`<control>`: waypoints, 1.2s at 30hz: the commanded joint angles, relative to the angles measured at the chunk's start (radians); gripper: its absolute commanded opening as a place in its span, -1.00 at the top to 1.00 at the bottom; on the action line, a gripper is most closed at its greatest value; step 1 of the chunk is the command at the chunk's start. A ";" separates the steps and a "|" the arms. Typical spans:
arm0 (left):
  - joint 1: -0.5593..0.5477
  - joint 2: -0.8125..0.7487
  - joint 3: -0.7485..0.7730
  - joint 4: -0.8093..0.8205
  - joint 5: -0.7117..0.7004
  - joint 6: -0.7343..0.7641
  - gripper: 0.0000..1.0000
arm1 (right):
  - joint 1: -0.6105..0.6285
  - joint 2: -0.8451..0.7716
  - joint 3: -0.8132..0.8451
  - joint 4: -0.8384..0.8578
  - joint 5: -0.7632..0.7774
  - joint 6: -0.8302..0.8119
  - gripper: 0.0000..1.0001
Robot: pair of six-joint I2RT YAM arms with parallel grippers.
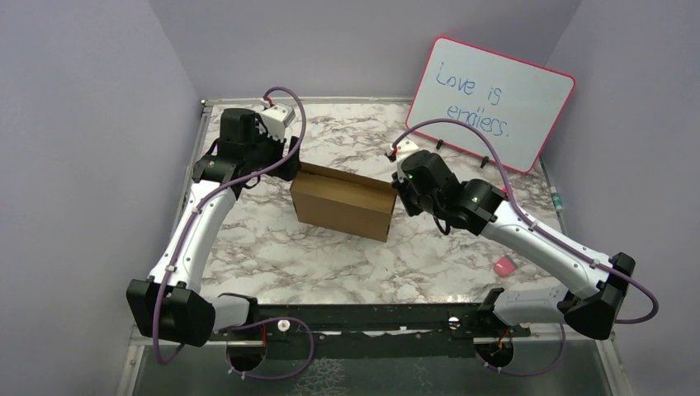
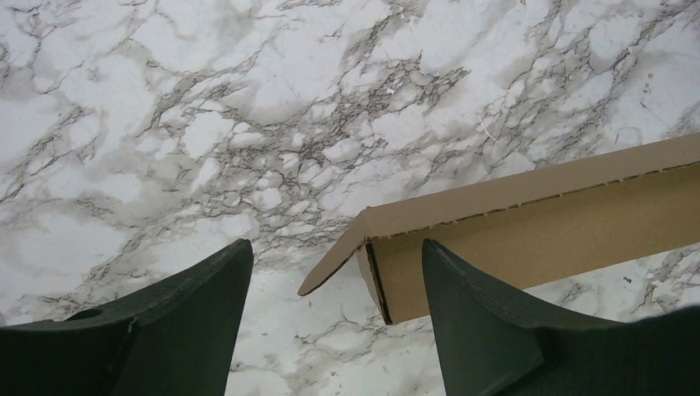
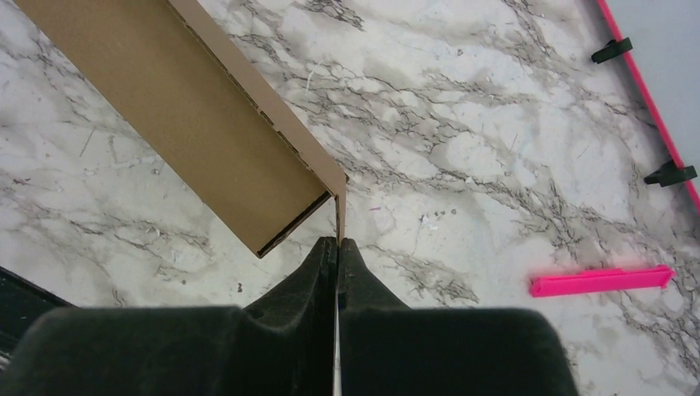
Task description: Fold the paper box
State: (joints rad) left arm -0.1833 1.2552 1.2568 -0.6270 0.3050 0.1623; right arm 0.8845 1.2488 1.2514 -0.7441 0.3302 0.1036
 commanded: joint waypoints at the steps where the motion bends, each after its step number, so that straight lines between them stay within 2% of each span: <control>1: 0.005 0.015 0.047 -0.012 0.050 0.046 -0.50 | 0.004 0.001 -0.008 0.038 0.050 -0.021 0.96; 7: 0.005 0.036 0.063 -0.035 0.084 0.075 -0.43 | 0.004 0.007 -0.003 0.036 0.064 -0.039 0.98; 17: 0.005 0.011 0.039 -0.063 0.143 0.065 -0.16 | -0.006 0.015 0.009 0.056 0.112 -0.076 0.98; 27: 0.004 -0.024 0.002 -0.064 0.189 0.022 0.31 | -0.020 0.046 0.025 0.102 0.113 -0.127 0.98; 36: 0.001 -0.049 -0.031 -0.063 0.168 -0.039 0.40 | -0.036 0.073 0.044 0.125 0.101 -0.136 0.98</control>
State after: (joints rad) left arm -0.1833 1.2415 1.2446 -0.6872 0.4522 0.1707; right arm 0.8566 1.3041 1.2545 -0.6662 0.4149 -0.0162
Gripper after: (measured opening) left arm 0.309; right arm 0.017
